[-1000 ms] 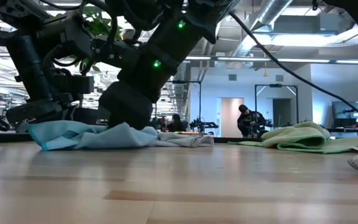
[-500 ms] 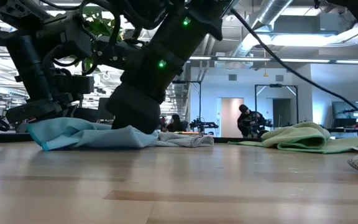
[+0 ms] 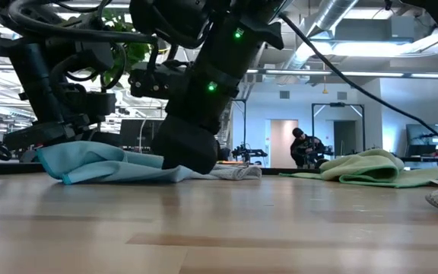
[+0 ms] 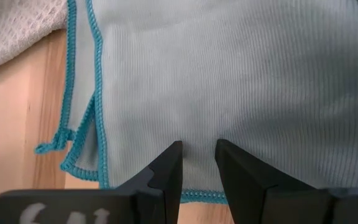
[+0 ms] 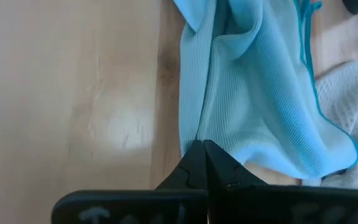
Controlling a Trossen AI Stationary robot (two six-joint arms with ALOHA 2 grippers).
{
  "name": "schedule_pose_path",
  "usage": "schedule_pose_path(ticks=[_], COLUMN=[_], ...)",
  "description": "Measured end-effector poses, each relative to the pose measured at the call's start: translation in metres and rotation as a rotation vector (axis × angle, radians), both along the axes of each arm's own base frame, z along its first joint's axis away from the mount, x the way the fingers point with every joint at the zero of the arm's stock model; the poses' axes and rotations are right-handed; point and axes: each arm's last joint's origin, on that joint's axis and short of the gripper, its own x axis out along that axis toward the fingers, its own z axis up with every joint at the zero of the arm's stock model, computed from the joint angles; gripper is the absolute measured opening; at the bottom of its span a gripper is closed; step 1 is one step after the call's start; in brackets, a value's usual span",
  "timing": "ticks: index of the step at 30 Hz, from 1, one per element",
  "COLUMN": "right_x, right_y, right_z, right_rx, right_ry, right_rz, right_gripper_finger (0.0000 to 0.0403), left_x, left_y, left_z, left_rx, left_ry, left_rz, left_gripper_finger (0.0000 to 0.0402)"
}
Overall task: Fold microfiber towels
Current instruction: Fold the blue microfiber cloth
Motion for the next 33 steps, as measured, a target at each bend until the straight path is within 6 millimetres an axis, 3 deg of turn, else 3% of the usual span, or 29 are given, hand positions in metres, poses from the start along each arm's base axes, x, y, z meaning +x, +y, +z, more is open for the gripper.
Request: schedule_pose_path(ticks=[18,23,33], right_x=[-0.005,-0.008,-0.010], right_y=[-0.006,-0.010,-0.020], right_z=[-0.002,-0.004,-0.005], right_rx=[0.005,0.009,0.017], right_ry=[0.043,0.068,0.097], right_rz=[-0.067,-0.093,-0.150], right_gripper_finger=[0.0004,0.0019,0.0010], left_x=[0.004,0.010,0.010], left_y=[-0.002,-0.006,-0.008], left_z=[0.005,0.014,0.014], left_rx=[-0.015,-0.127,-0.206], left_ry=[0.035,0.022,0.026], left_rz=[-0.126,-0.192,-0.205], left_gripper_finger=[0.0097,0.0096,0.0051])
